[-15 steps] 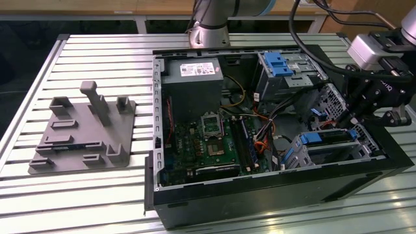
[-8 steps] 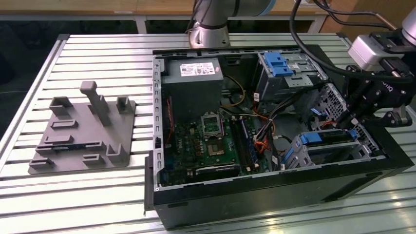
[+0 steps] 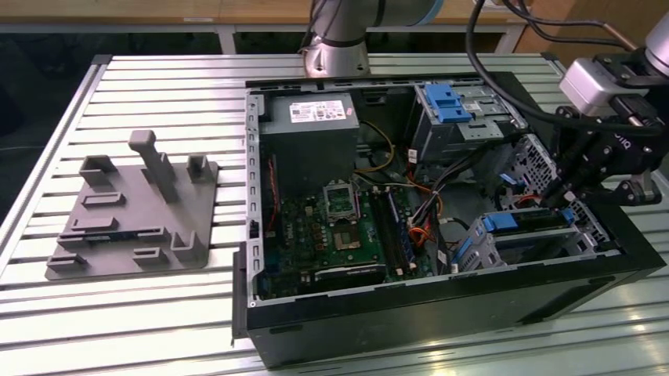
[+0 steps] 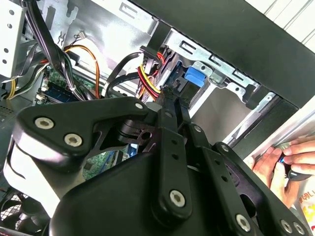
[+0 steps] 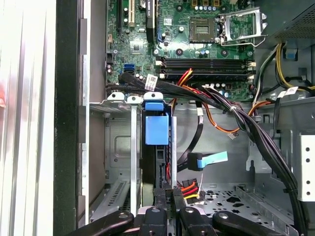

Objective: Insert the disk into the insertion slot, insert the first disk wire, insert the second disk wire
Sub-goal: 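Insert the first disk wire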

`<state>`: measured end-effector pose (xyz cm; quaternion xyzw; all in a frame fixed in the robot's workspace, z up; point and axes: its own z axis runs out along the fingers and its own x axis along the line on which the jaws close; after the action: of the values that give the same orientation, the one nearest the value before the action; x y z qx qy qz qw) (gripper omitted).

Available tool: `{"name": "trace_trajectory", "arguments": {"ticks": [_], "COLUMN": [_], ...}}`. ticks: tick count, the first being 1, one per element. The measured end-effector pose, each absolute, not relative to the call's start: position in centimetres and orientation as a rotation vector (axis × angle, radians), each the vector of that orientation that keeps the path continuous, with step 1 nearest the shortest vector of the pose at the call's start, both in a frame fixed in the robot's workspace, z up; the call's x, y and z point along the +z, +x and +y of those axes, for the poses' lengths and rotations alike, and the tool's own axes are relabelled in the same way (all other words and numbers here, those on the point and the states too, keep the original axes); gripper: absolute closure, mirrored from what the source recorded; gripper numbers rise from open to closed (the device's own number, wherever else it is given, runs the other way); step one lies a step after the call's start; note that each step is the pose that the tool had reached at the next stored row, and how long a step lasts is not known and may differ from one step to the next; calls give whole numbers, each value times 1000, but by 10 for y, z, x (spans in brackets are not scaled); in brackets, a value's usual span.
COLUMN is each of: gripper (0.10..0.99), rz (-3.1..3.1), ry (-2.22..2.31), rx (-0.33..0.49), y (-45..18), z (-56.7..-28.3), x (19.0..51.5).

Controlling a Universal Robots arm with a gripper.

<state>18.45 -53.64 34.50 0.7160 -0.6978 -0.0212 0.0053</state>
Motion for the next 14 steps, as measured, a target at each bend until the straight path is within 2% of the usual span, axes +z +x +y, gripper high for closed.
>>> {"name": "trace_trajectory", "arguments": {"ticks": [14], "gripper": [918], "rz": [-2185], "ry": [2242], "rx": [-66], "y": [185], "z": [-538], "x": [342]}}
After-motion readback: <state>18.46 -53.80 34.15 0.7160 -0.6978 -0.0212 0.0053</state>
